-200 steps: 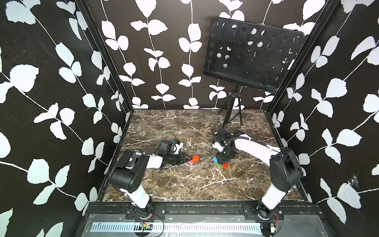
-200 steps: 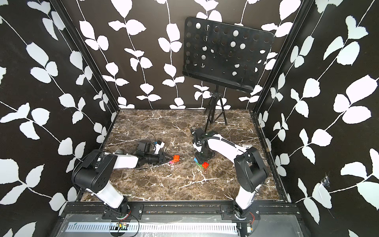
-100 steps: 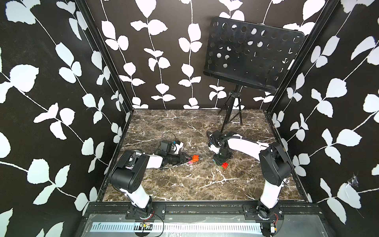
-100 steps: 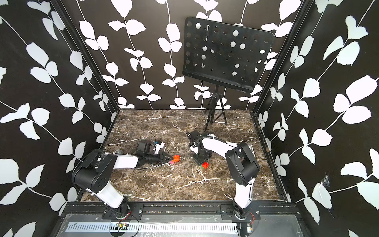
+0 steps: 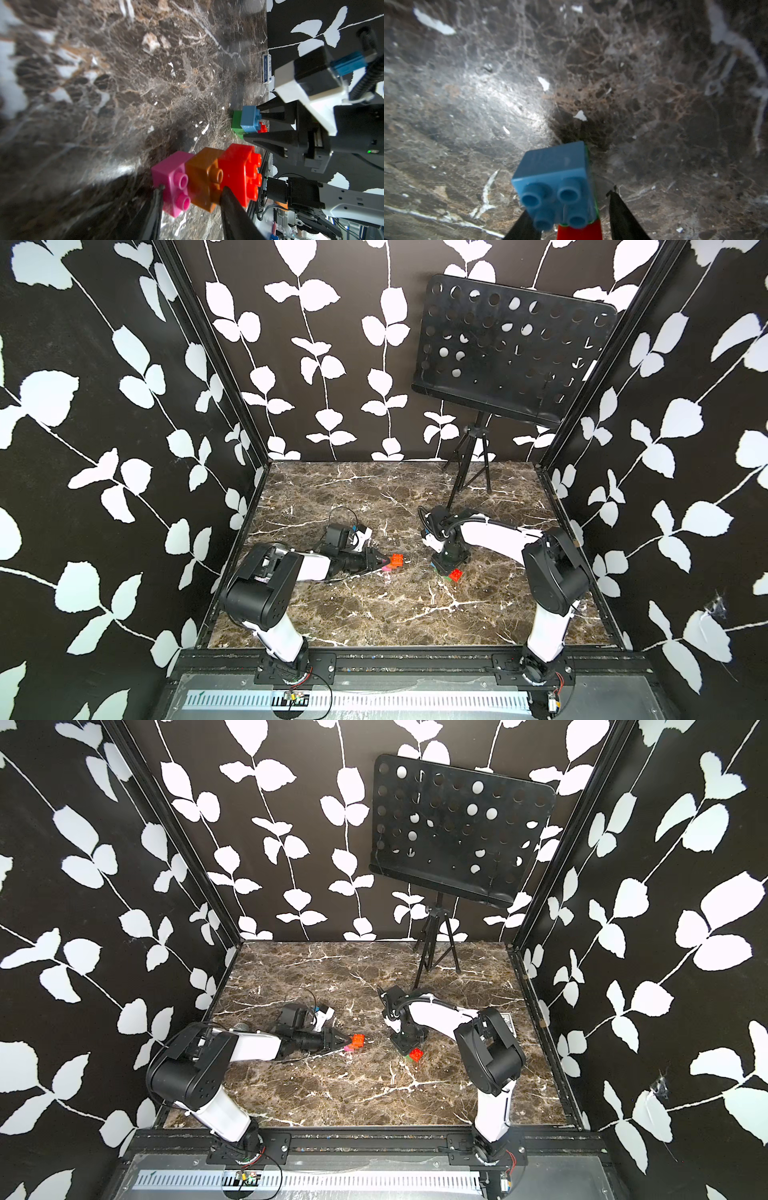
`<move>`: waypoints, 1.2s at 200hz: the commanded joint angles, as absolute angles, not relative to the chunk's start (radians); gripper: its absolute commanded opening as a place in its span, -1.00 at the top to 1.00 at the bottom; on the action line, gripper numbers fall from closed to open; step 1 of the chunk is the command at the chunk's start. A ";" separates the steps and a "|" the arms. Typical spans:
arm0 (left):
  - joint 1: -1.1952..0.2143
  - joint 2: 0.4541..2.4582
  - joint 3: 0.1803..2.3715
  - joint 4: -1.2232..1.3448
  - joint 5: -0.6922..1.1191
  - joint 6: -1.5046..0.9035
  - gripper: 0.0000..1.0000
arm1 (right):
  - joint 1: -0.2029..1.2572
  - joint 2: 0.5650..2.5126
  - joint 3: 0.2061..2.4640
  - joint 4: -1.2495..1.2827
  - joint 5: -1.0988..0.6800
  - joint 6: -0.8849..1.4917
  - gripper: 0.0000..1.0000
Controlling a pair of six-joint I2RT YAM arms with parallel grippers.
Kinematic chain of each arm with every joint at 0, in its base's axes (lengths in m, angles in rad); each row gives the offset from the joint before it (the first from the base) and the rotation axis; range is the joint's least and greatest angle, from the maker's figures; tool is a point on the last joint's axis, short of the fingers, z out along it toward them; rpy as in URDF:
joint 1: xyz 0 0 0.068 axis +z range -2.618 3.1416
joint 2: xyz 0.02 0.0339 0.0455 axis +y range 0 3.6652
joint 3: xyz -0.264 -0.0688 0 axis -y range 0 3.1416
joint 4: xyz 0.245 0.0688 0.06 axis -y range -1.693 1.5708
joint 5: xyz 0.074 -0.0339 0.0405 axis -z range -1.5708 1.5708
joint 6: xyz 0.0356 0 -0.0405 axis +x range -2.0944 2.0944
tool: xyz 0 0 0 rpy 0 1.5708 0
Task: Assemble the letter y with lego
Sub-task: Pick up the lego brick from the center of the board, then assemble the lego brick with the lego brick.
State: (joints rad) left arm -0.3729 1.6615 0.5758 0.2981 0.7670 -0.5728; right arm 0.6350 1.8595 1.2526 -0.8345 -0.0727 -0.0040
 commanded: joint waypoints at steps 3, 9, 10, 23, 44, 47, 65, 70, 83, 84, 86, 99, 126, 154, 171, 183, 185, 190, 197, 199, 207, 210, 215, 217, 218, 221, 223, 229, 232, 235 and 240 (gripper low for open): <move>-0.388 1.712 0.557 0.170 0.656 -0.555 0.10 | 0.640 1.876 1.238 -0.835 -0.084 -0.003 0.07; -0.390 1.713 0.556 0.171 0.655 -0.555 0.10 | 0.640 1.875 1.235 -0.832 -0.086 -0.001 0.09; -0.390 1.713 0.556 0.171 0.655 -0.555 0.10 | 0.640 1.876 1.234 -0.831 -0.086 -0.001 0.09; -0.390 1.715 0.557 0.170 0.655 -0.555 0.10 | 0.640 1.879 1.230 -0.827 -0.087 -0.002 0.10; -0.390 1.716 0.558 0.171 0.654 -0.556 0.10 | 0.640 1.882 1.225 -0.824 -0.084 -0.001 0.15; -0.390 1.716 0.558 0.171 0.654 -0.555 0.10 | 0.640 1.881 1.223 -0.824 -0.084 -0.001 0.16; -0.391 1.719 0.559 0.173 0.654 -0.555 0.10 | 0.640 1.877 1.220 -0.824 -0.076 -0.002 0.25; -0.391 1.720 0.558 0.174 0.654 -0.555 0.10 | 0.640 1.875 1.219 -0.823 -0.075 -0.003 0.28; -0.393 1.724 0.561 0.179 0.655 -0.555 0.10 | 0.640 1.871 1.218 -0.824 -0.069 -0.006 0.33; -0.393 1.723 0.561 0.178 0.655 -0.555 0.10 | 0.640 1.870 1.218 -0.824 -0.068 -0.005 0.34; -0.393 1.724 0.561 0.180 0.656 -0.555 0.10 | 0.640 1.869 1.218 -0.824 -0.067 -0.006 0.34; -0.398 1.728 0.561 0.186 0.657 -0.557 0.10 | 0.640 1.855 1.220 -0.829 -0.059 -0.012 0.38; -0.412 1.739 0.566 0.201 0.658 -0.555 0.10 | 0.641 1.803 1.253 -0.853 -0.040 -0.044 0.39; -0.423 1.756 0.572 0.218 0.662 -0.555 0.10 | 0.647 1.752 1.305 -0.891 -0.050 -0.128 0.40; -0.427 1.767 0.577 0.225 0.665 -0.554 0.10 | 0.656 1.737 1.372 -0.909 -0.066 -0.184 0.41; -0.428 1.775 0.579 0.232 0.666 -0.553 0.10 | 0.663 1.739 1.405 -0.926 -0.075 -0.222 0.42; -0.428 1.776 0.580 0.232 0.666 -0.552 0.10 | 0.665 1.739 1.413 -0.929 -0.077 -0.231 0.42; -0.428 1.779 0.580 0.233 0.667 -0.553 0.10 | 0.669 1.743 1.429 -0.938 -0.083 -0.251 0.42; -0.430 1.782 0.583 0.236 0.669 -0.552 0.10 | 0.677 1.753 1.452 -0.952 -0.089 -0.279 0.43; -0.430 1.783 0.583 0.238 0.669 -0.552 0.10 | 0.680 1.756 1.459 -0.955 -0.092 -0.287 0.43; -0.430 1.786 0.584 0.241 0.671 -0.553 0.10 | 0.688 1.771 1.486 -0.971 -0.105 -0.318 0.43; -0.430 1.788 0.585 0.242 0.671 -0.552 0.11 | 0.692 1.777 1.498 -0.978 -0.110 -0.328 0.43; -0.430 1.790 0.584 0.244 0.673 -0.554 0.10 | 0.698 1.791 1.518 -0.989 -0.117 -0.348 0.43; -0.431 1.790 0.584 0.245 0.674 -0.555 0.10 | 0.700 1.793 1.522 -0.992 -0.119 -0.350 0.43; -0.431 1.791 0.584 0.245 0.674 -0.554 0.10 | 0.701 1.795 1.526 -0.994 -0.120 -0.354 0.43; -0.431 1.792 0.585 0.247 0.675 -0.554 0.11 | 0.705 1.803 1.535 -0.999 -0.124 -0.364 0.43; -0.431 1.793 0.585 0.248 0.675 -0.554 0.11 | 0.707 1.808 1.542 -1.003 -0.128 -0.372 0.43; -0.431 1.796 0.585 0.252 0.675 -0.554 0.10 | 0.715 1.822 1.564 -1.012 -0.137 -0.389 0.43; -0.431 1.796 0.587 0.253 0.675 -0.554 0.10 | 0.717 1.829 1.573 -1.020 -0.142 -0.397 0.43; -0.431 1.798 0.586 0.254 0.674 -0.554 0.10 | 0.721 1.838 1.584 -1.025 -0.144 -0.405 0.43; -0.433 1.799 0.586 0.256 0.676 -0.555 0.10 | 0.727 1.852 1.602 -1.034 -0.151 -0.415 0.43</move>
State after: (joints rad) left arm -0.4194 1.7370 0.6155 0.3805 0.7868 -0.5728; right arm 0.6991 1.7893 1.5352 -0.9417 -0.0982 -0.2985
